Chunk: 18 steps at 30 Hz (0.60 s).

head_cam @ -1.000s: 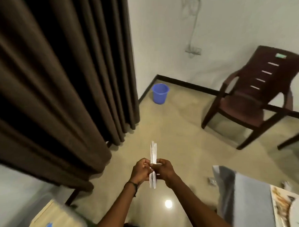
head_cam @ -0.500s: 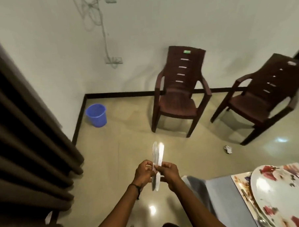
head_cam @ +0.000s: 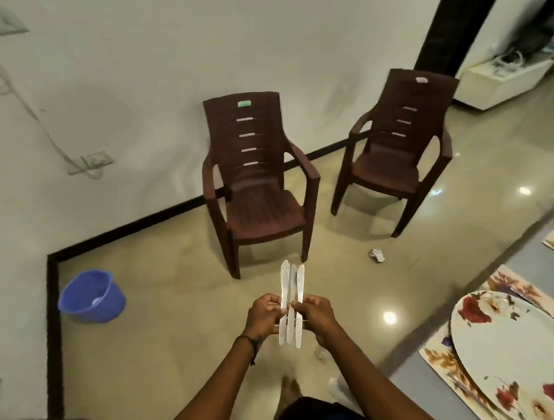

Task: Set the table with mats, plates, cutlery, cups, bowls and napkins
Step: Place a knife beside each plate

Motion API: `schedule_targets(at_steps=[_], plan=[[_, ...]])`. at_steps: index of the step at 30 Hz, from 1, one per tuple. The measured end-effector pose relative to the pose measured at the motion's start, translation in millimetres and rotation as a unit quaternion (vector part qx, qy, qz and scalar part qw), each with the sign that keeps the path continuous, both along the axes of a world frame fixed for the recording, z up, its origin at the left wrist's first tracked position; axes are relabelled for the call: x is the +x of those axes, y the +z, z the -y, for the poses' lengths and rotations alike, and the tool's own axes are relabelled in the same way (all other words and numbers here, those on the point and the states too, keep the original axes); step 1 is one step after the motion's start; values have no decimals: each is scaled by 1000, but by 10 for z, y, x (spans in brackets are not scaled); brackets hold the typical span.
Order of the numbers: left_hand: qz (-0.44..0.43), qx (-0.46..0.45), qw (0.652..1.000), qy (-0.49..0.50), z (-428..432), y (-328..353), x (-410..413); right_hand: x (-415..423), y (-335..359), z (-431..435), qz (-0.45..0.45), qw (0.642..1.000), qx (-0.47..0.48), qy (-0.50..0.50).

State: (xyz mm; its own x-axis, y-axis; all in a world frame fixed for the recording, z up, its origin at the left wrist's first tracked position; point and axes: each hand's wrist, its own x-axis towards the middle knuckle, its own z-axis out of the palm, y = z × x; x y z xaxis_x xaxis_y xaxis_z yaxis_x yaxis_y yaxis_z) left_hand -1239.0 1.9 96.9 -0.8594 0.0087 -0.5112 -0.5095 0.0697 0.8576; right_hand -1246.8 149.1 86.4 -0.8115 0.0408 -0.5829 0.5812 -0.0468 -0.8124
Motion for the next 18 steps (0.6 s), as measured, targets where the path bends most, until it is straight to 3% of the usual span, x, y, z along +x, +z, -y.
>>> schedule_targets(at_steps=[11,18], plan=[[-12,-46,988,-149,-667,174,-1844,-1399,152,-592,-3,987,0,-163],[0,-35,956,-291,-1314,24,-2786,-1958,76,-1111,11,962,7,-274]])
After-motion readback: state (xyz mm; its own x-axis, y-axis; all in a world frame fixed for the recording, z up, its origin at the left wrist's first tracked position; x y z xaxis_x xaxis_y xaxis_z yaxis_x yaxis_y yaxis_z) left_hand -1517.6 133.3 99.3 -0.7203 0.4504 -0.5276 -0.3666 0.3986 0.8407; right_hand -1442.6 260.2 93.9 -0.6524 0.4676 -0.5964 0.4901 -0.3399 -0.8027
